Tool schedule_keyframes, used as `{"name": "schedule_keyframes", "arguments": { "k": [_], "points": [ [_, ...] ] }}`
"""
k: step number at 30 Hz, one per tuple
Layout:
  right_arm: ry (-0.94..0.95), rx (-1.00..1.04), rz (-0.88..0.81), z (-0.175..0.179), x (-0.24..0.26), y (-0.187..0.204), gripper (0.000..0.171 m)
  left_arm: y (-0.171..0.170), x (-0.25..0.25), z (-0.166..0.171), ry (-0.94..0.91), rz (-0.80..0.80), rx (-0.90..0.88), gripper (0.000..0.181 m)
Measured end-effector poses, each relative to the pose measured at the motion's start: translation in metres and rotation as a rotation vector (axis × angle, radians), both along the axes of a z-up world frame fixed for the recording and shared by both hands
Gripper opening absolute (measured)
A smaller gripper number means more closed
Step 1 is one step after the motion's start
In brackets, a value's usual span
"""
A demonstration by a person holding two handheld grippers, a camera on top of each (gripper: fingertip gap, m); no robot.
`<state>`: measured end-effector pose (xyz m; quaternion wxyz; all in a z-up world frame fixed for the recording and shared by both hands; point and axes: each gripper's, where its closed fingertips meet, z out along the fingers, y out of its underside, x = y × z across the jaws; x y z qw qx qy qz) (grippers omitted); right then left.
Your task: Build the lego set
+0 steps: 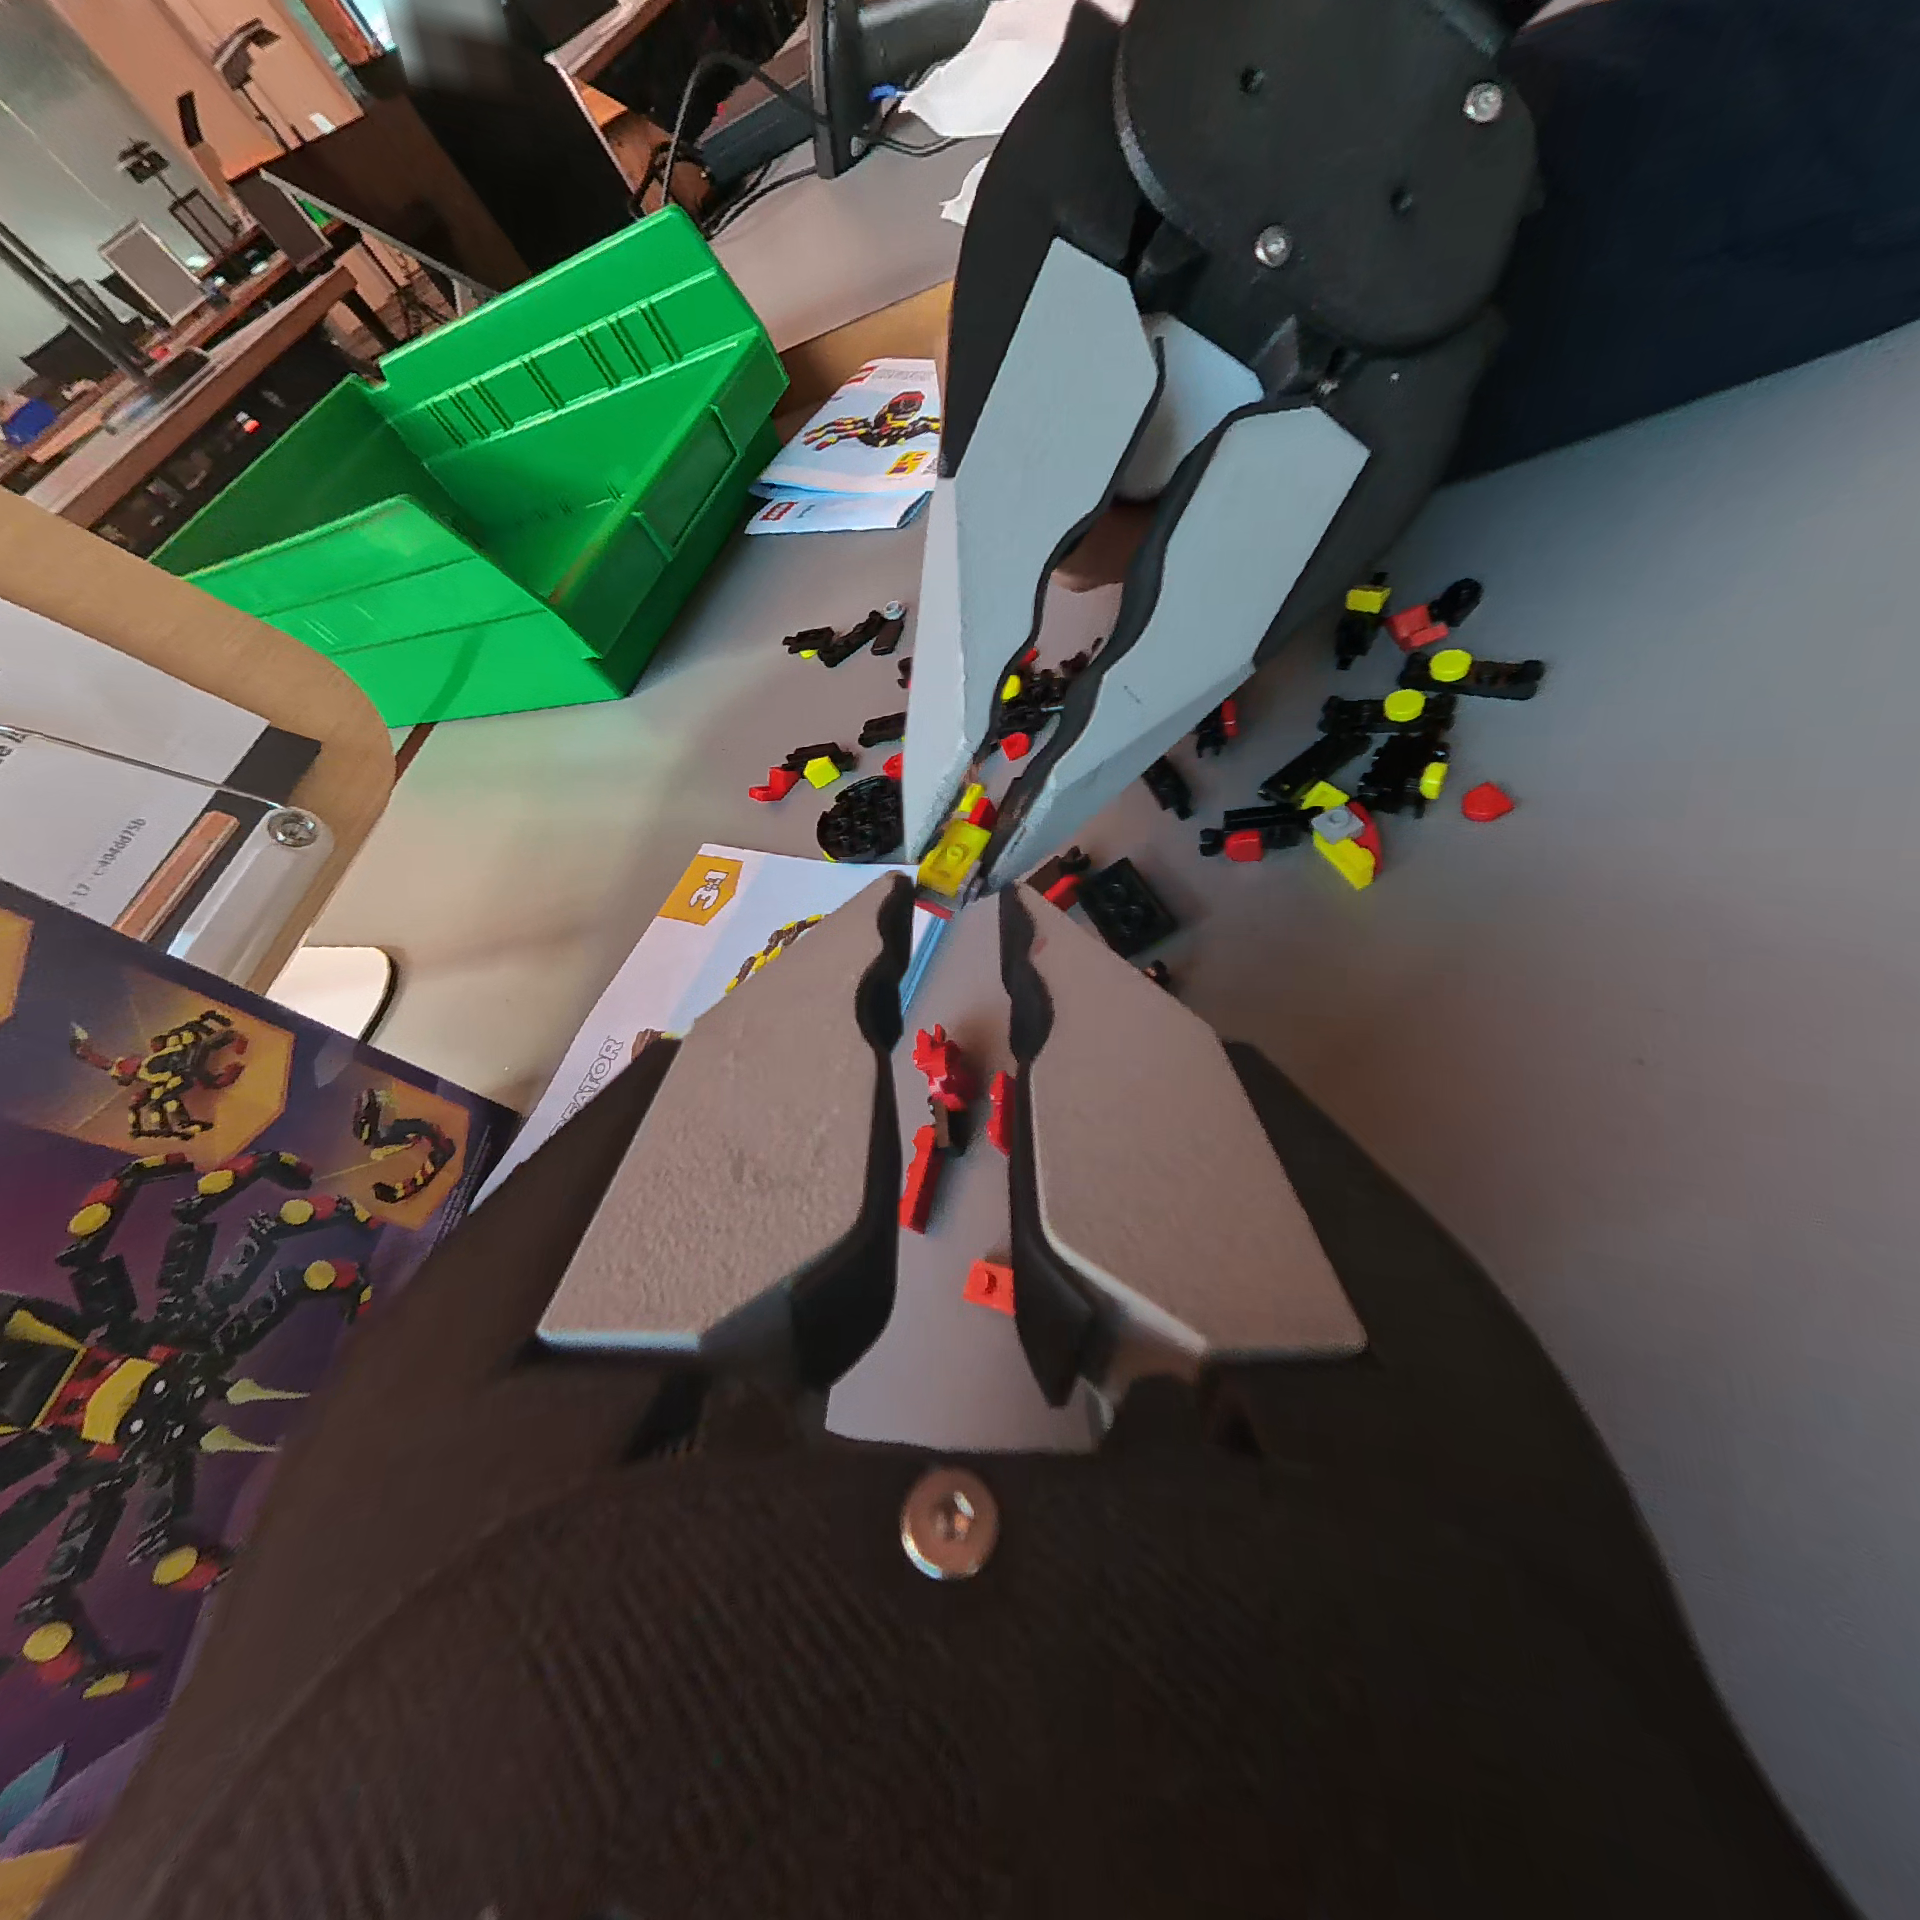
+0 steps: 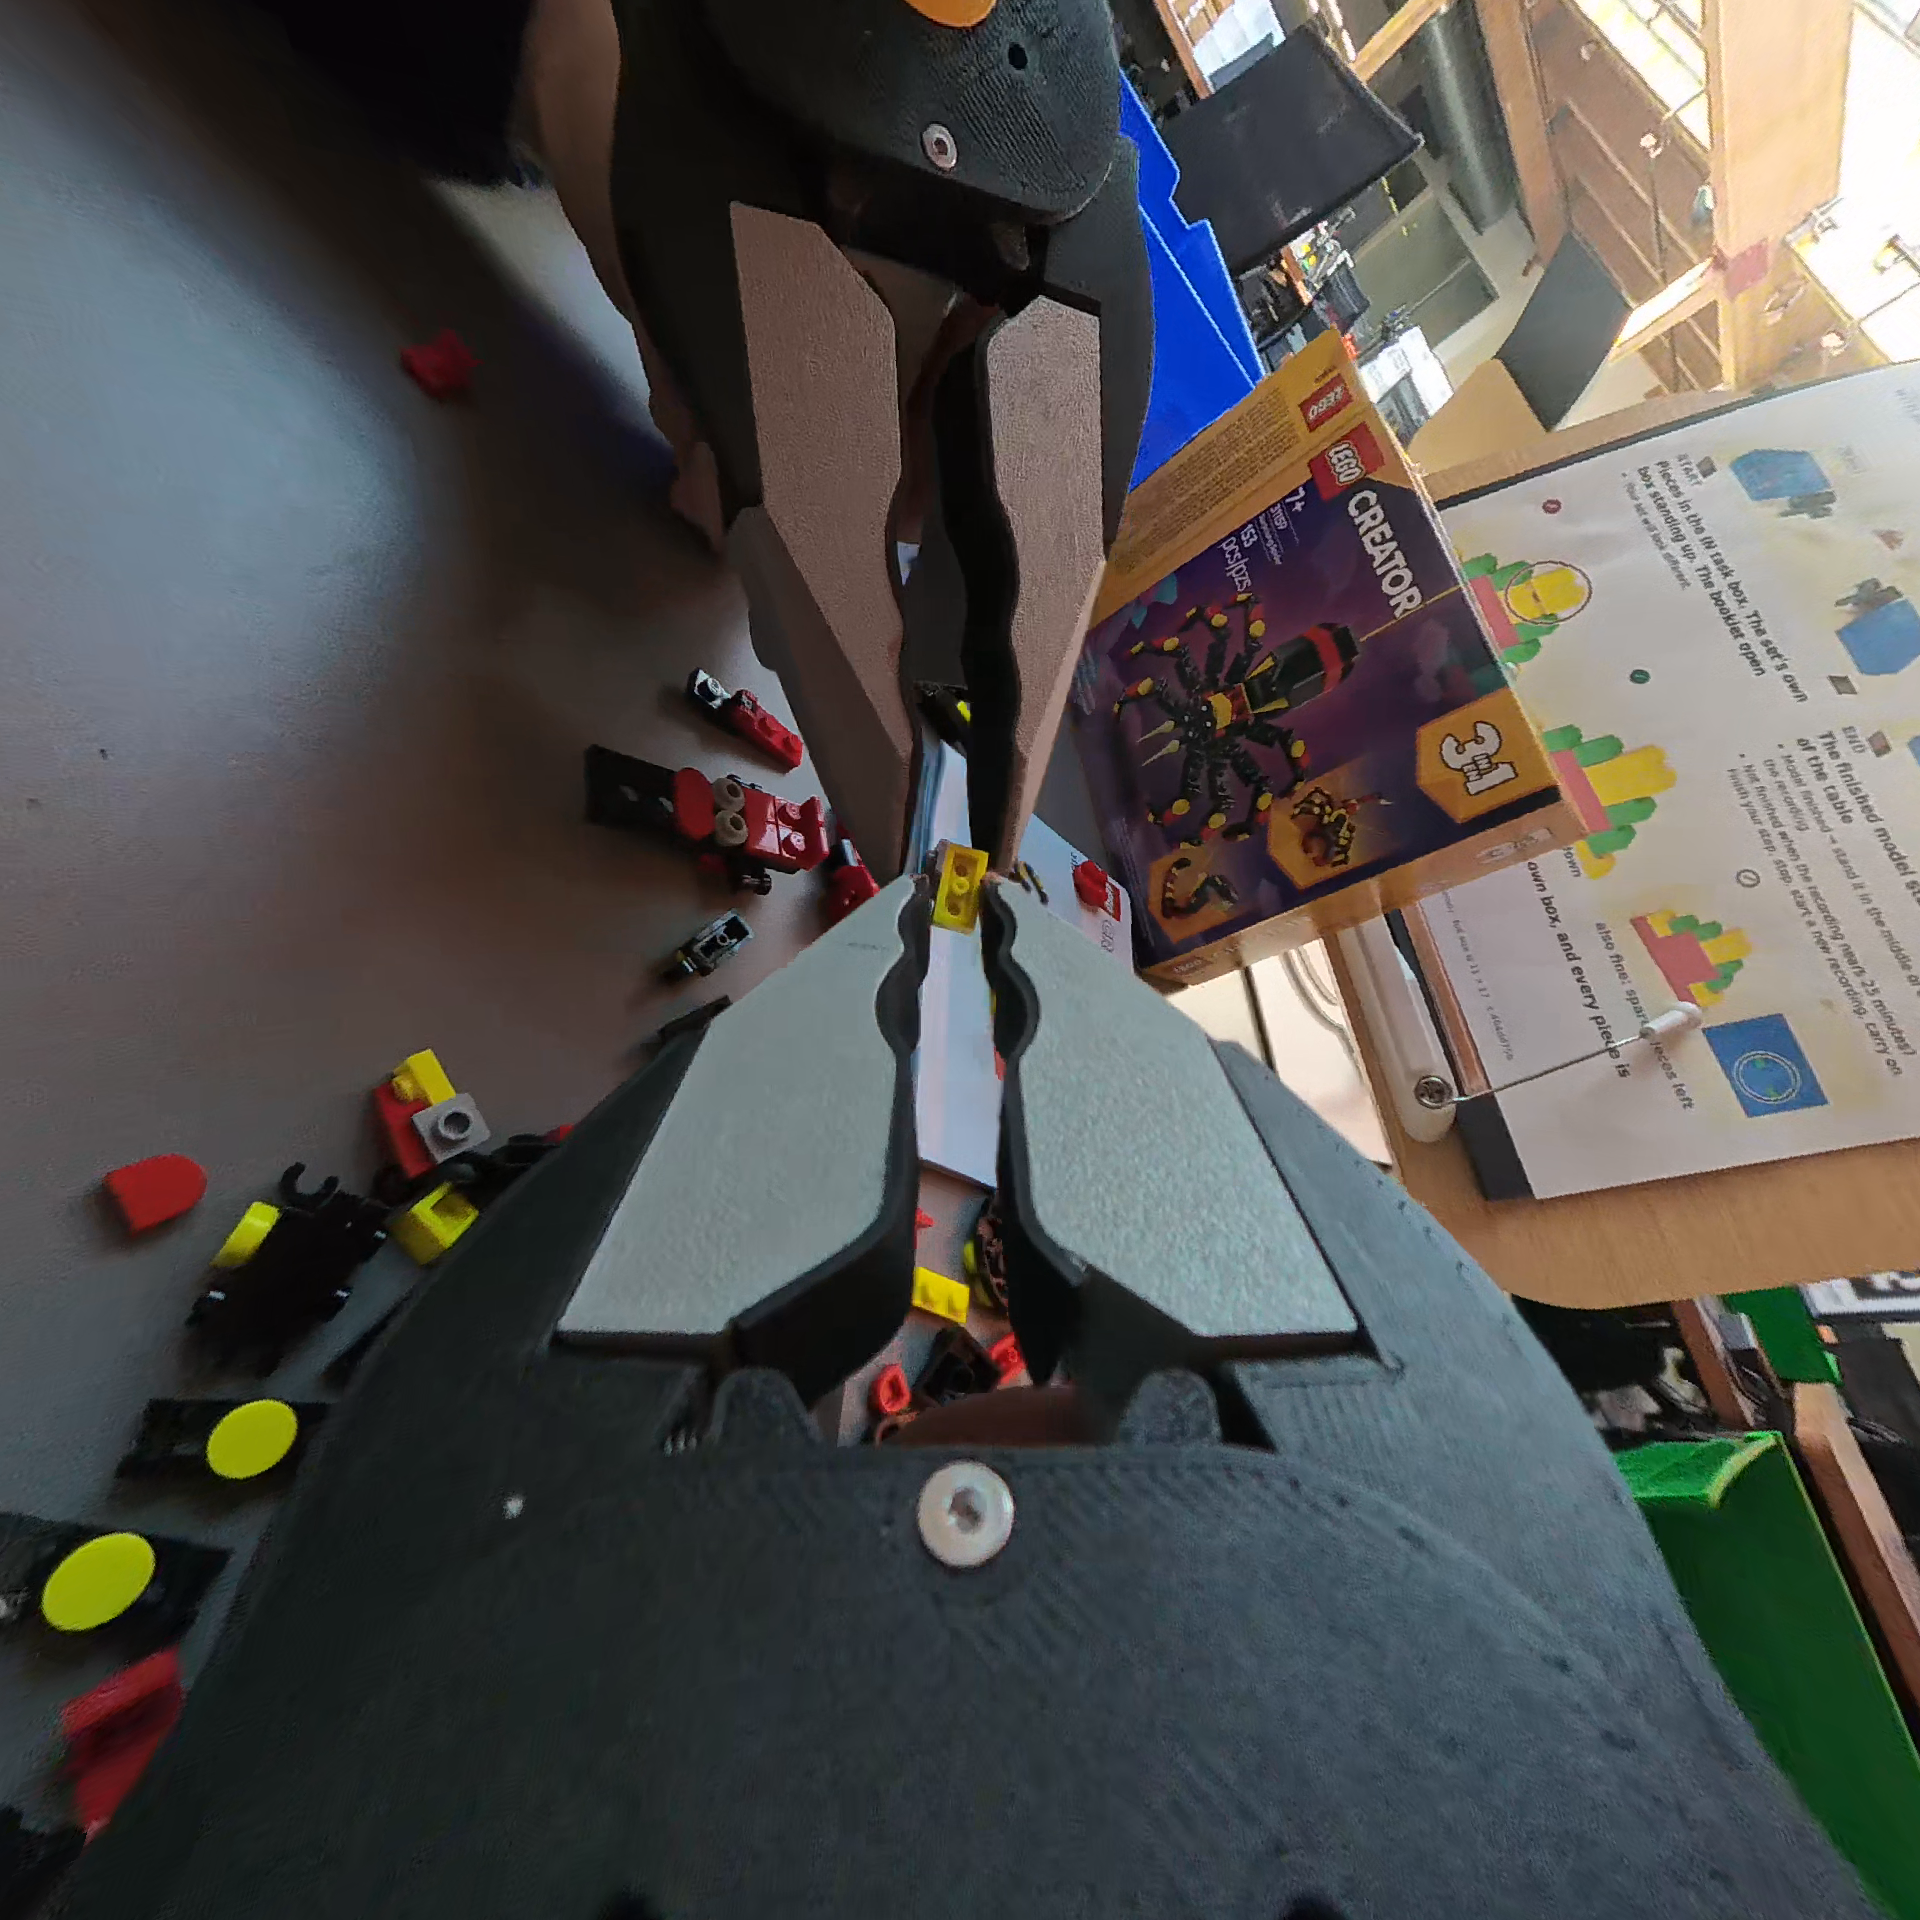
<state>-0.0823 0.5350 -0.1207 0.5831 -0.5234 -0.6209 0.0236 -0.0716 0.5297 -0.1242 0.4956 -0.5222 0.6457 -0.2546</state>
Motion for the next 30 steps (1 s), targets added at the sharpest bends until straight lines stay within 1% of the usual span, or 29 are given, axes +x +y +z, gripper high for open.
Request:
{"name": "schedule_keyframes", "arguments": {
  "k": [2,4,6,9,11,14,16,17,19,21,24,27,30],
  "points": [
    [0.033,-0.054,0.006,0.000,0.000,0.000,0.007,0.000,0.000,0.001,-0.005,-0.002,-0.003,0.012],
    [0.093,-0.162,0.005,0.000,0.001,0.000,0.006,0.000,-0.001,0.002,-0.013,-0.002,-0.009,0.011],
    [0.190,-0.331,-0.013,0.003,0.001,0.003,0.006,0.006,-0.002,0.006,-0.038,0.027,0.000,0.006],
    [0.346,-0.642,-0.052,0.004,0.004,0.011,0.005,0.012,-0.004,0.011,-0.068,0.055,-0.022,0.000],
    [0.417,-0.828,-0.049,0.002,0.006,0.011,0.006,0.013,-0.005,0.016,-0.101,0.056,-0.038,0.000],
    [0.566,-1.019,-0.071,0.006,0.012,0.019,0.006,0.017,-0.006,0.019,-0.127,0.078,-0.051,0.000],
    [0.630,-1.142,-0.077,0.004,0.013,0.021,0.006,0.017,-0.007,0.020,-0.136,0.078,-0.045,0.000],
    [0.652,-1.185,-0.081,0.004,0.013,0.022,0.006,0.019,-0.007,0.021,-0.138,0.092,-0.035,0.000],
    [0.684,-1.249,-0.083,0.003,0.012,0.022,0.006,0.022,-0.006,0.020,-0.132,0.117,-0.011,0.008],
    [0.714,-1.295,-0.080,0.004,0.008,0.021,0.006,0.019,-0.004,0.017,-0.113,0.107,0.008,0.009],
    [0.735,-1.354,-0.032,0.007,0.001,0.015,0.005,0.019,-0.003,0.015,-0.101,0.116,0.029,0.010],
    [0.764,-1.374,-0.036,0.008,-0.001,0.016,0.005,0.021,-0.002,0.014,-0.090,0.125,0.032,0.007],
    [0.833,-1.413,-0.040,0.011,-0.001,0.019,0.005,0.024,-0.003,0.015,-0.098,0.151,0.041,0.007]
  ]
}}
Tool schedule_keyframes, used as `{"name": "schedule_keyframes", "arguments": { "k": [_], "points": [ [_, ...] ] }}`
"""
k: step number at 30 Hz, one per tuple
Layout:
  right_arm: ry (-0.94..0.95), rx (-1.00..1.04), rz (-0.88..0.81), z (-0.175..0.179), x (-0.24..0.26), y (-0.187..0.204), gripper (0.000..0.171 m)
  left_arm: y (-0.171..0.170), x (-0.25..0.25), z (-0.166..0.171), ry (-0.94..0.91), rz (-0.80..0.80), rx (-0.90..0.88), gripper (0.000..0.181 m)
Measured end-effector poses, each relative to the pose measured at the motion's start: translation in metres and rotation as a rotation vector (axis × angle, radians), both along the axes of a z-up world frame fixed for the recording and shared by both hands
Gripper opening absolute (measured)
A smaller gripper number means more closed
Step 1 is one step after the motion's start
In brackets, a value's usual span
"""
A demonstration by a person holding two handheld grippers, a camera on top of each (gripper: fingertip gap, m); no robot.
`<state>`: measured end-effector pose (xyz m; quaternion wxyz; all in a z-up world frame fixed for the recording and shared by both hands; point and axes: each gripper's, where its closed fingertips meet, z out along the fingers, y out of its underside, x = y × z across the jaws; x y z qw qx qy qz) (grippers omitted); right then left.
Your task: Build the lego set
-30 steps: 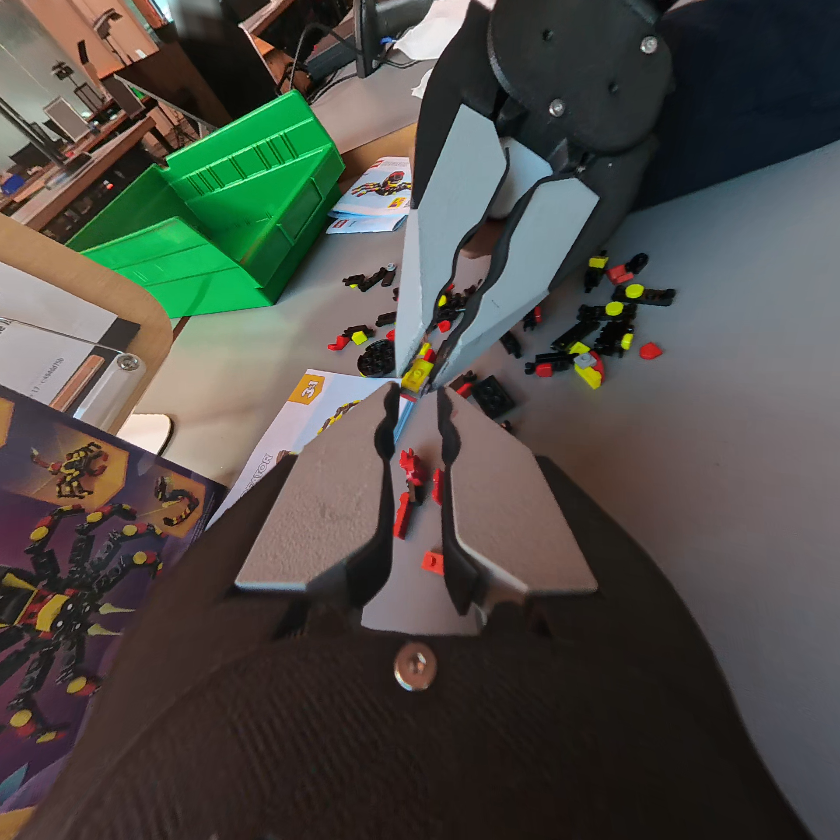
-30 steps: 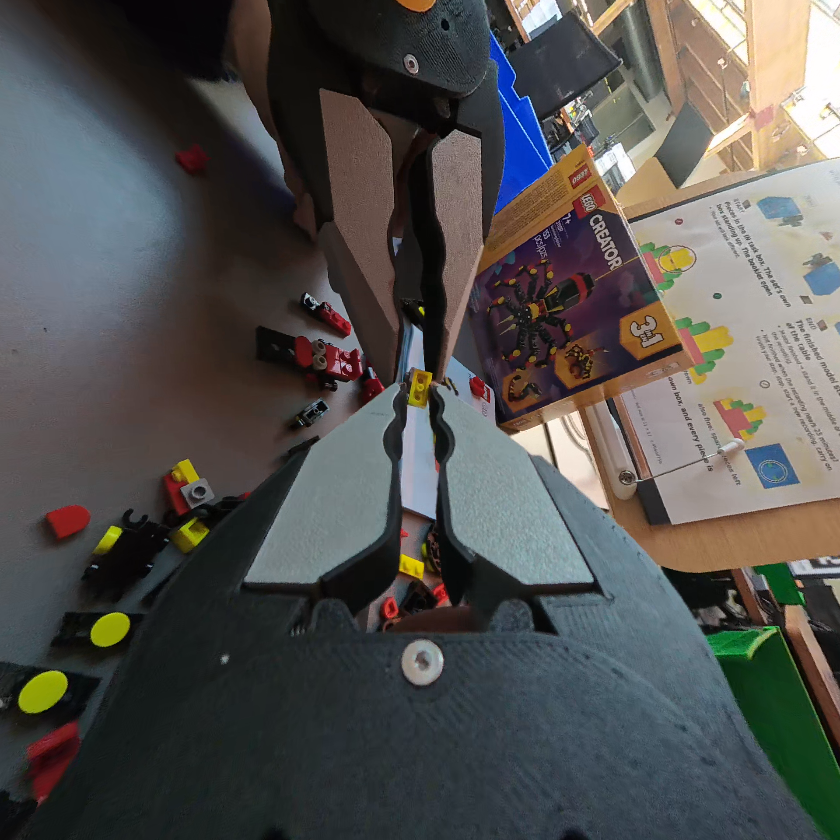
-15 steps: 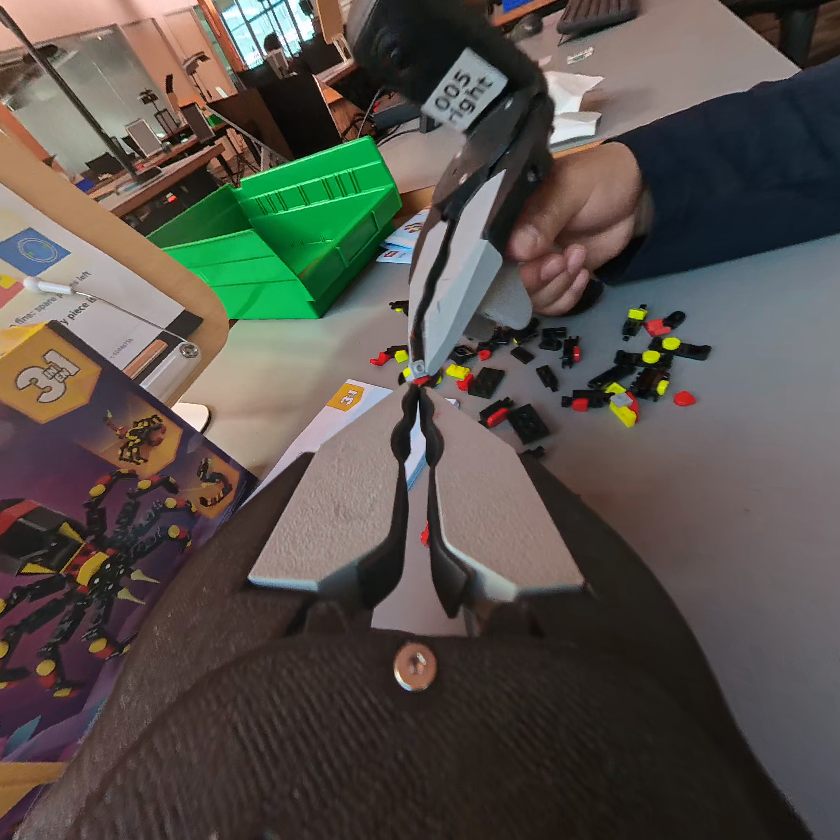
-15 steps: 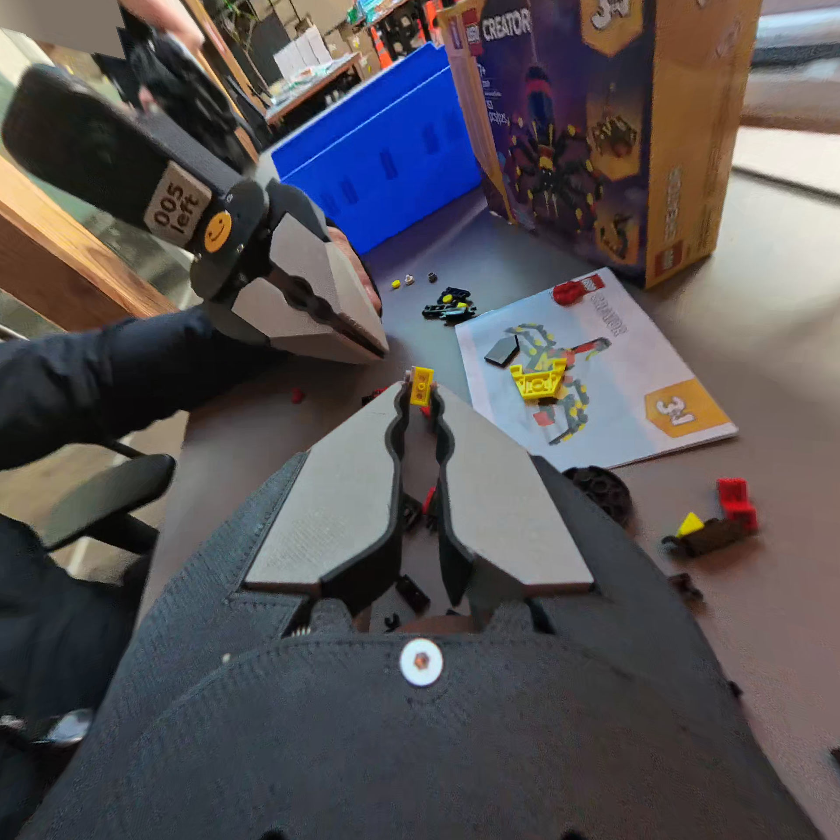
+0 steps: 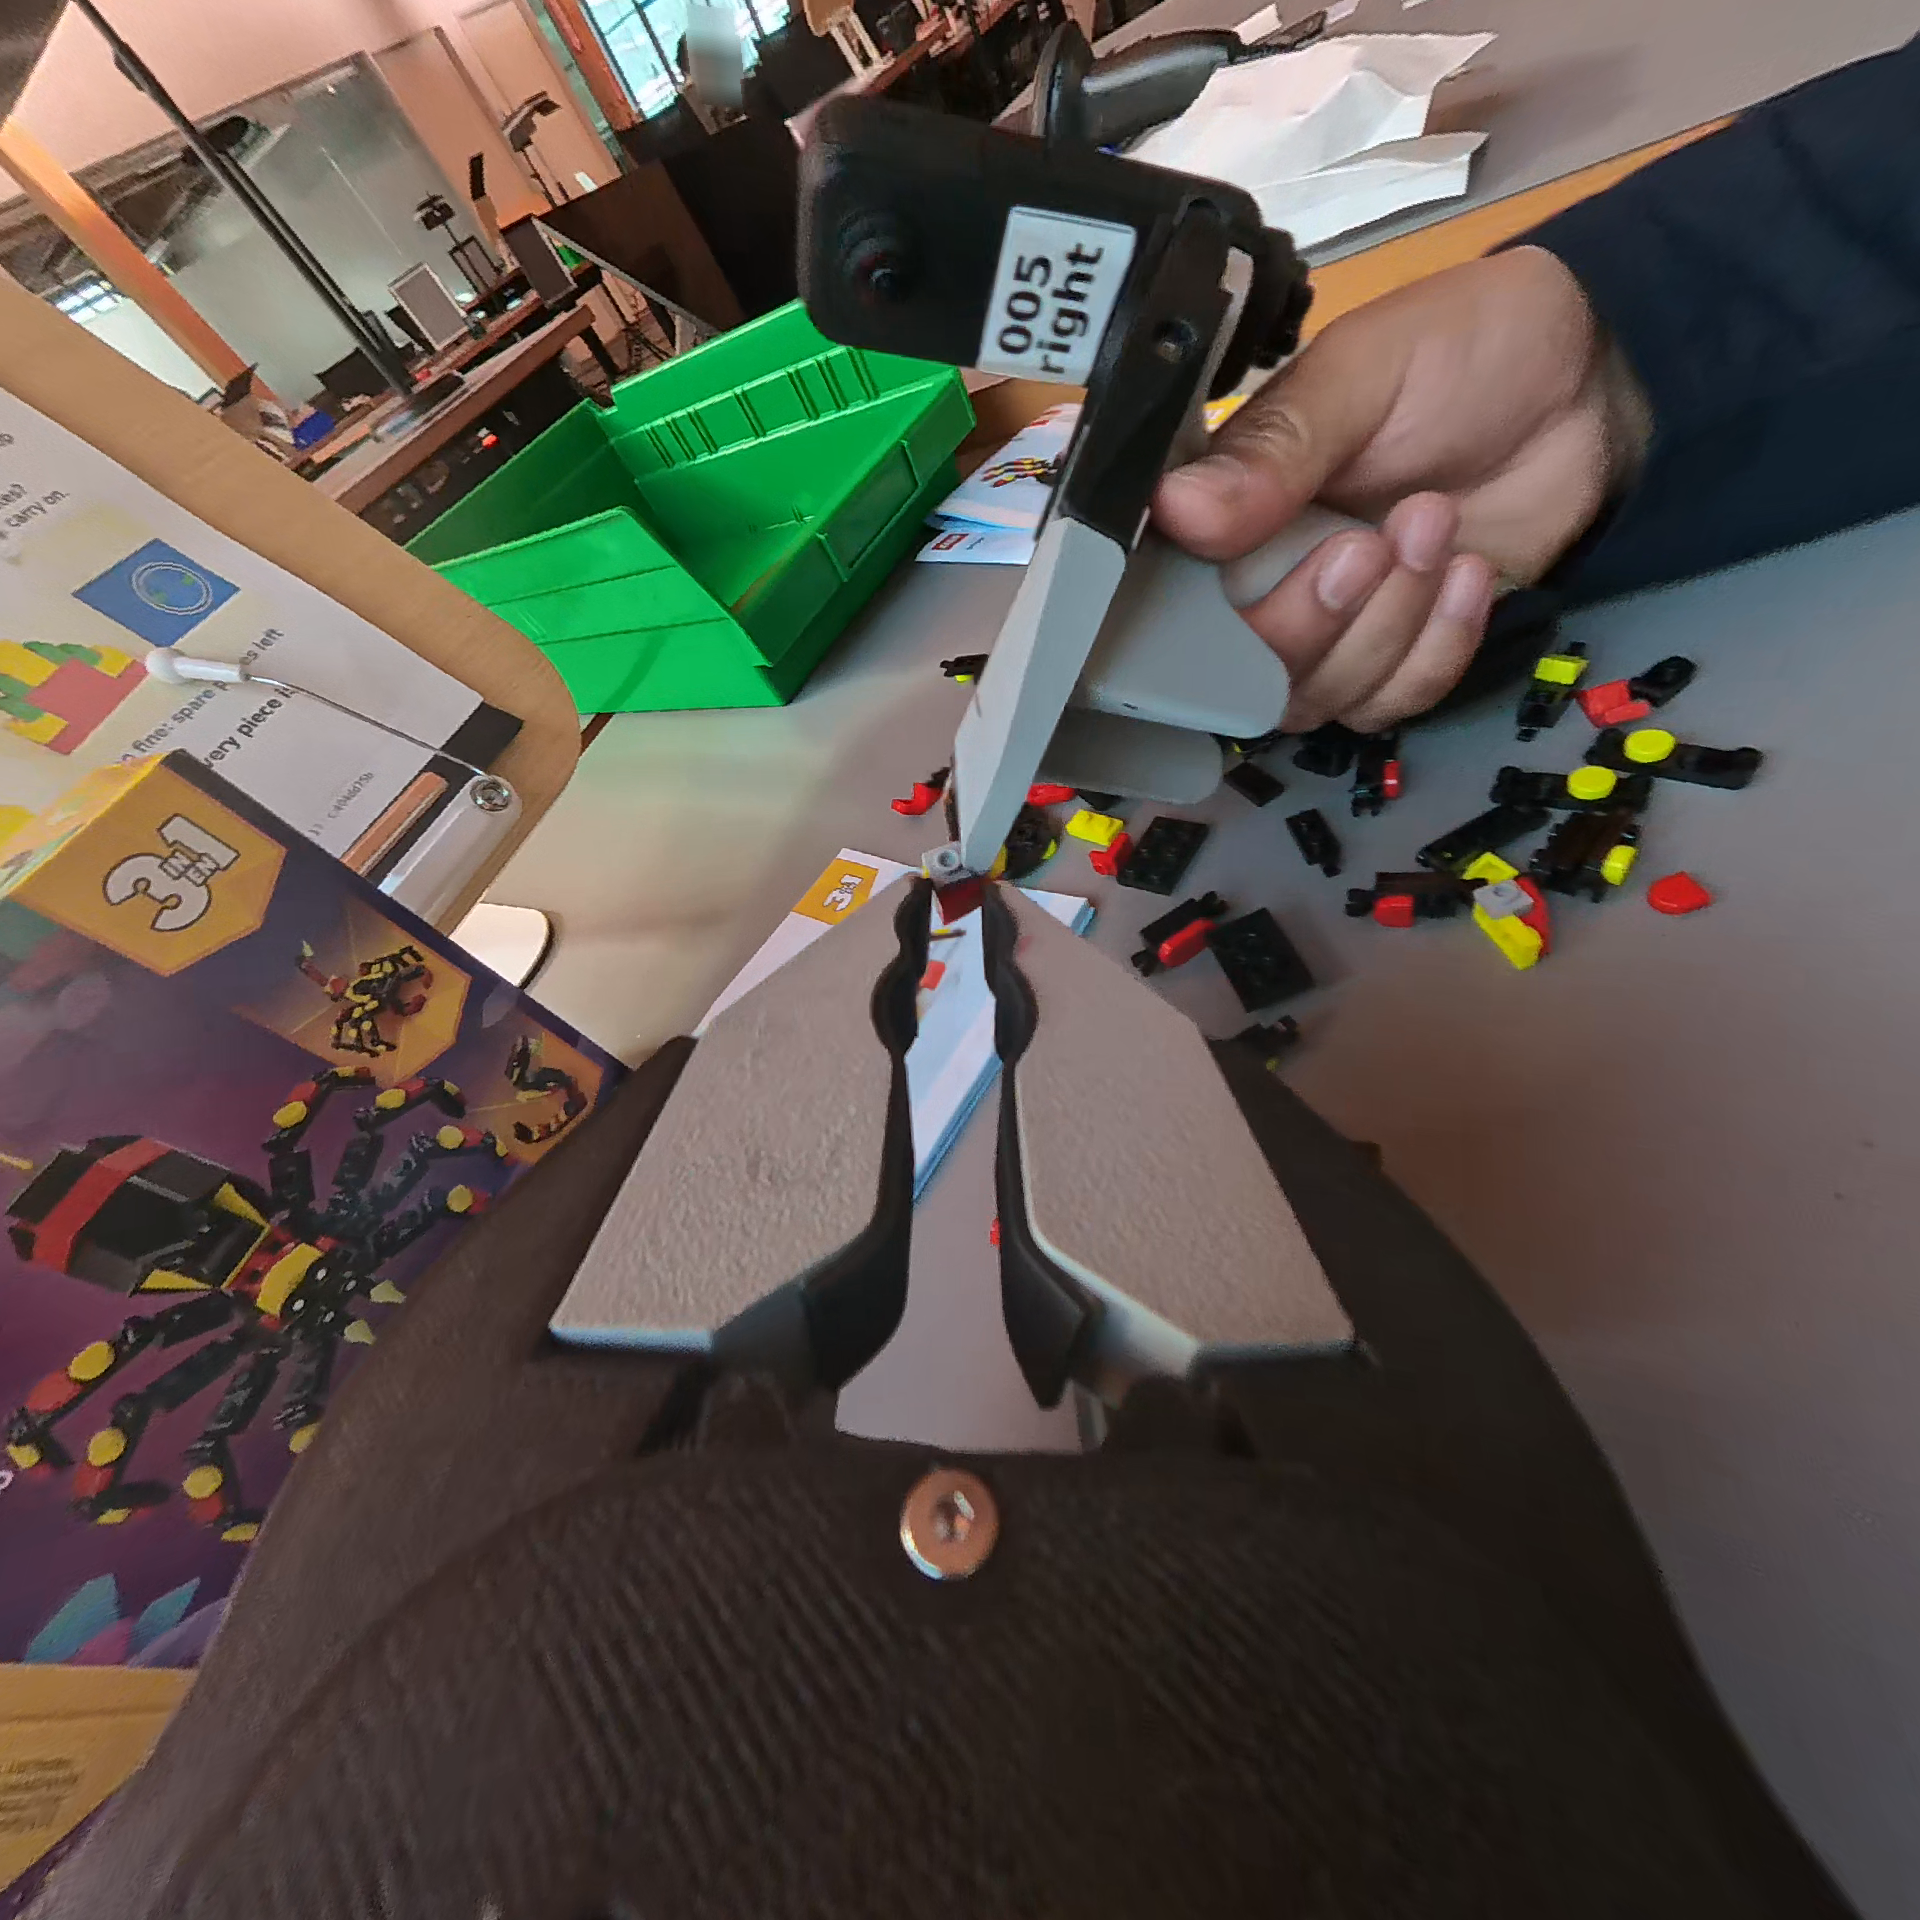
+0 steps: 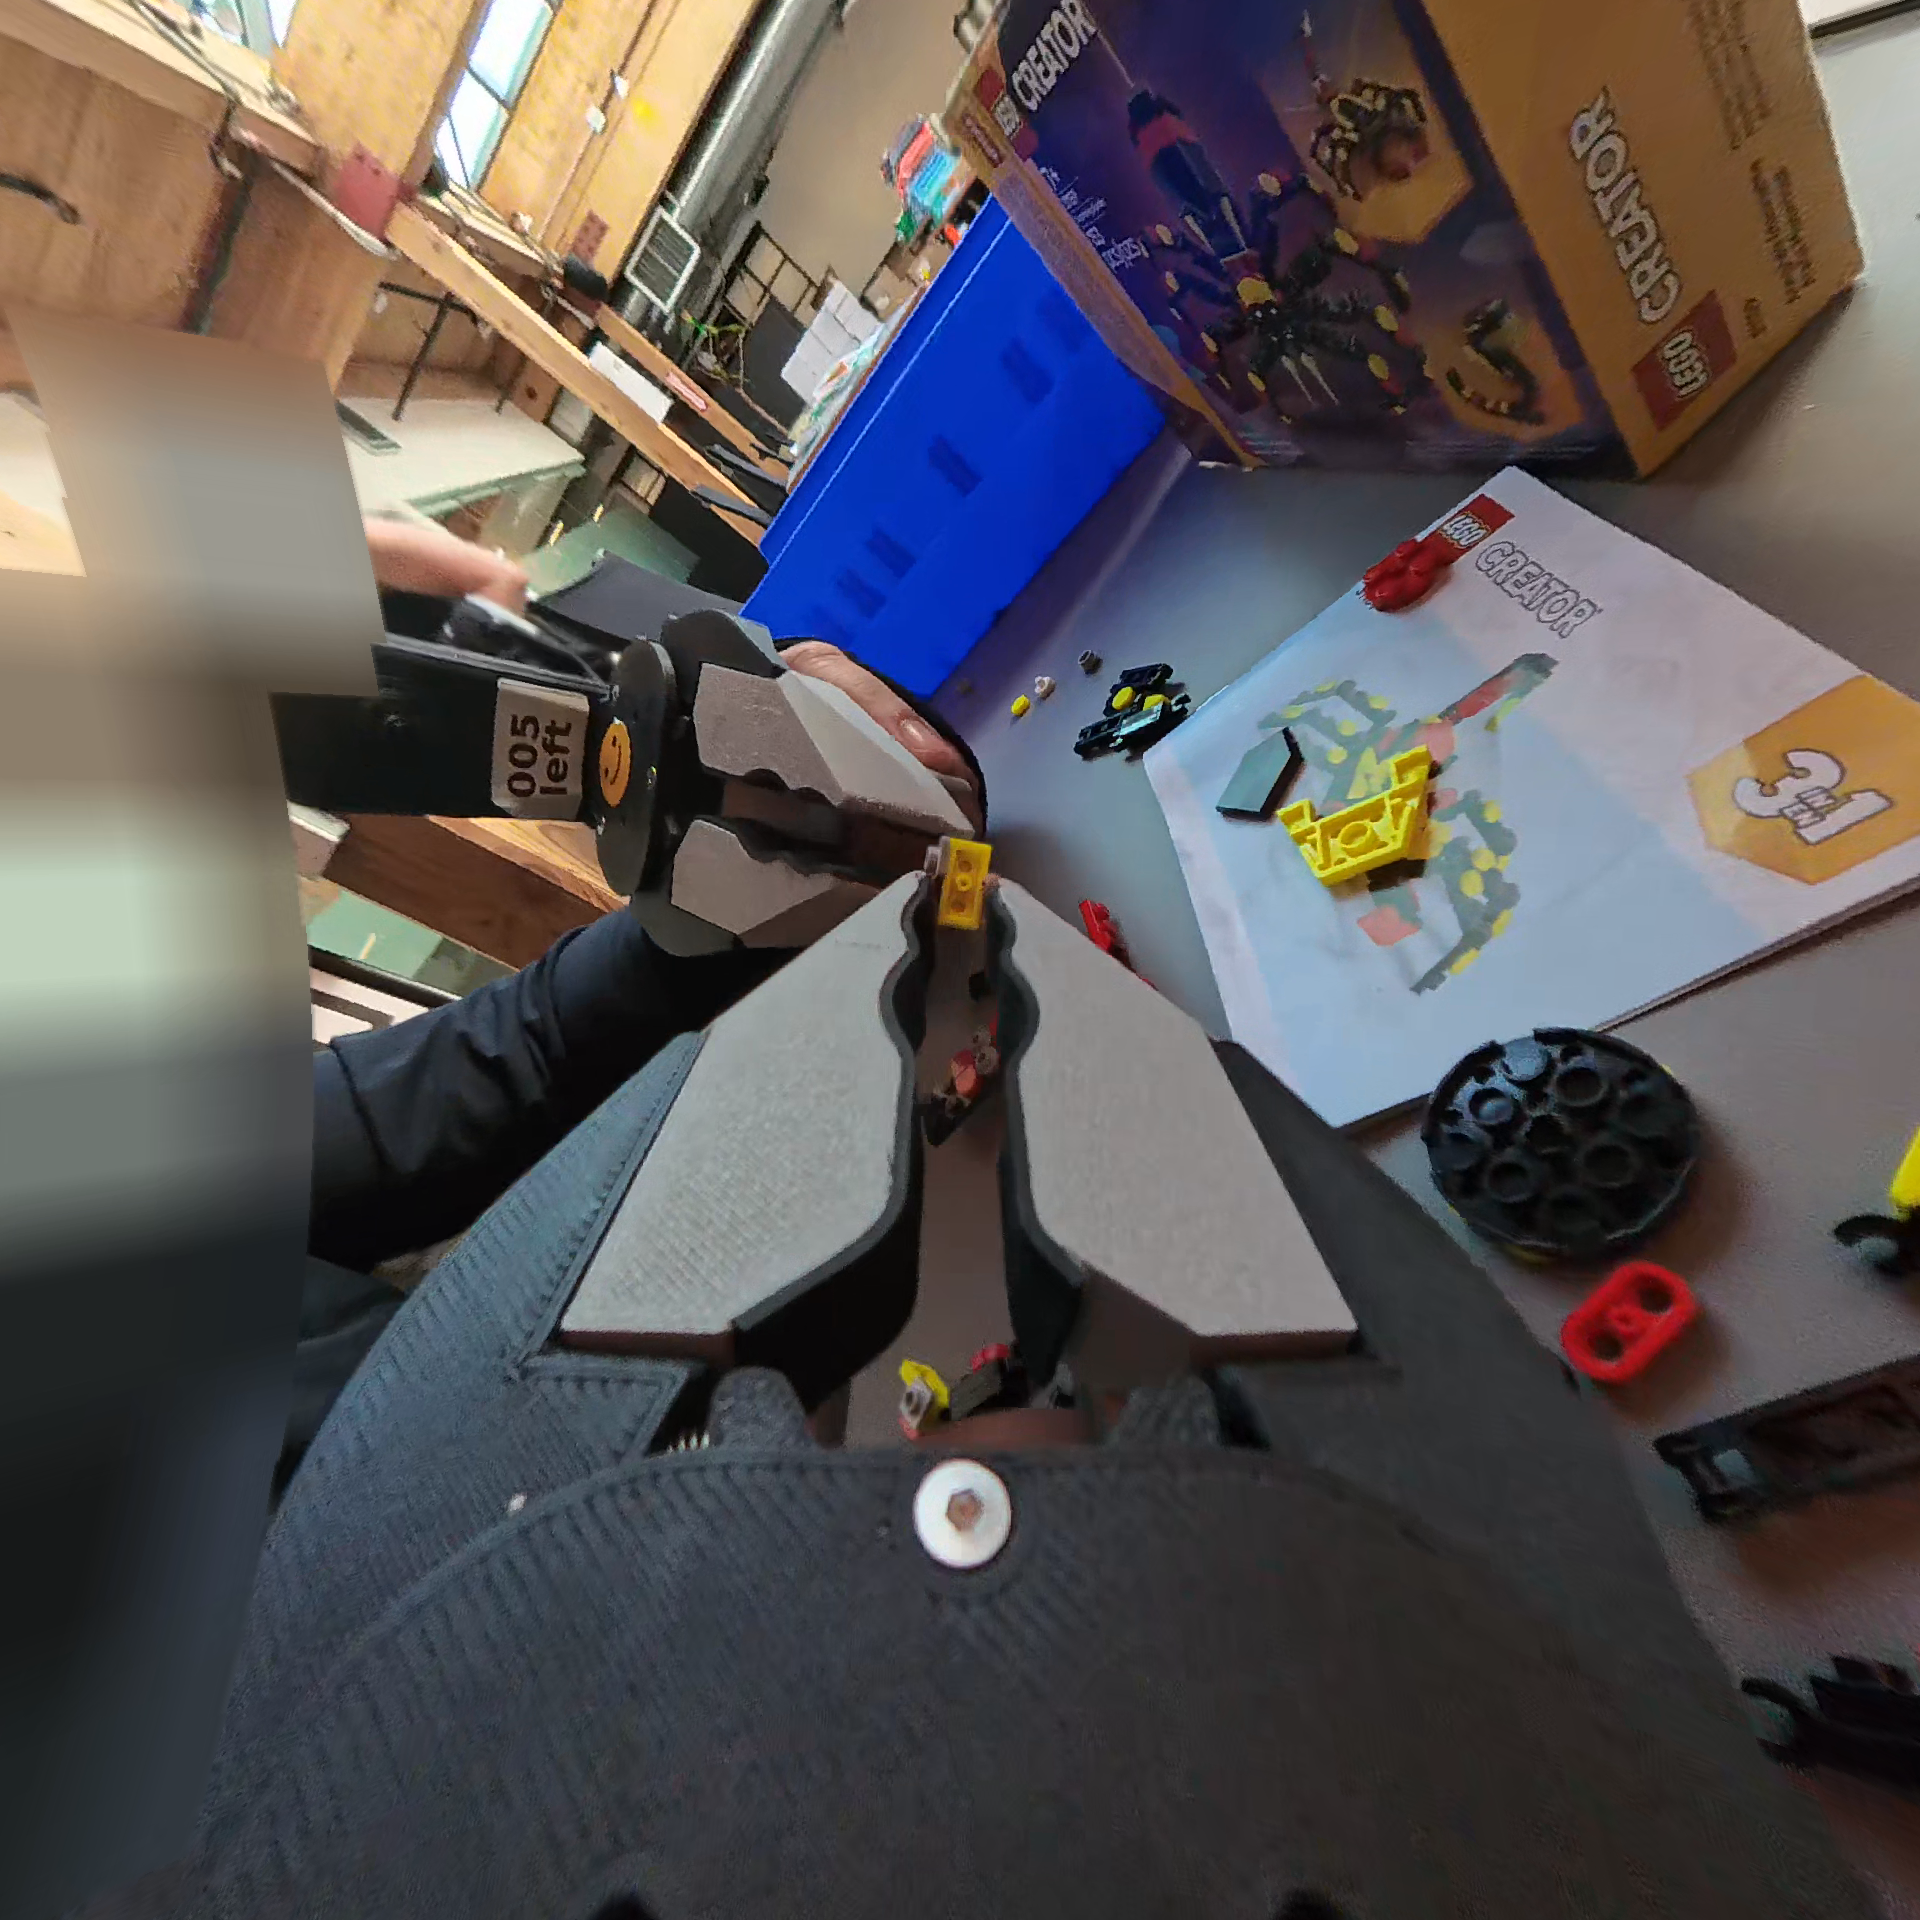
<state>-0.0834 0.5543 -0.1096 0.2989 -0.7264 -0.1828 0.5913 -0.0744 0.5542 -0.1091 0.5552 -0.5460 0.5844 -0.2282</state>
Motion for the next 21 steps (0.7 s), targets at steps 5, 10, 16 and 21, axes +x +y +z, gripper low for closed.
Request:
{"name": "schedule_keyframes", "arguments": {
  "k": [5,10,16,21],
  "points": [
    [0.124,-0.040,-0.087,0.015,0.001,0.008,0.005,0.016,0.000,0.006,-0.052,0.110,-0.058,0.000],
    [0.101,0.005,-0.103,0.018,0.002,0.008,0.005,0.015,0.000,0.010,-0.092,0.089,-0.102,0.000],
    [0.116,-0.019,-0.142,0.014,0.004,0.014,0.005,0.013,0.003,0.009,-0.073,0.102,-0.047,0.013],
    [0.093,0.019,-0.159,0.014,0.000,0.013,0.005,0.015,0.002,0.011,-0.084,0.120,-0.048,0.011]
  ]
}}
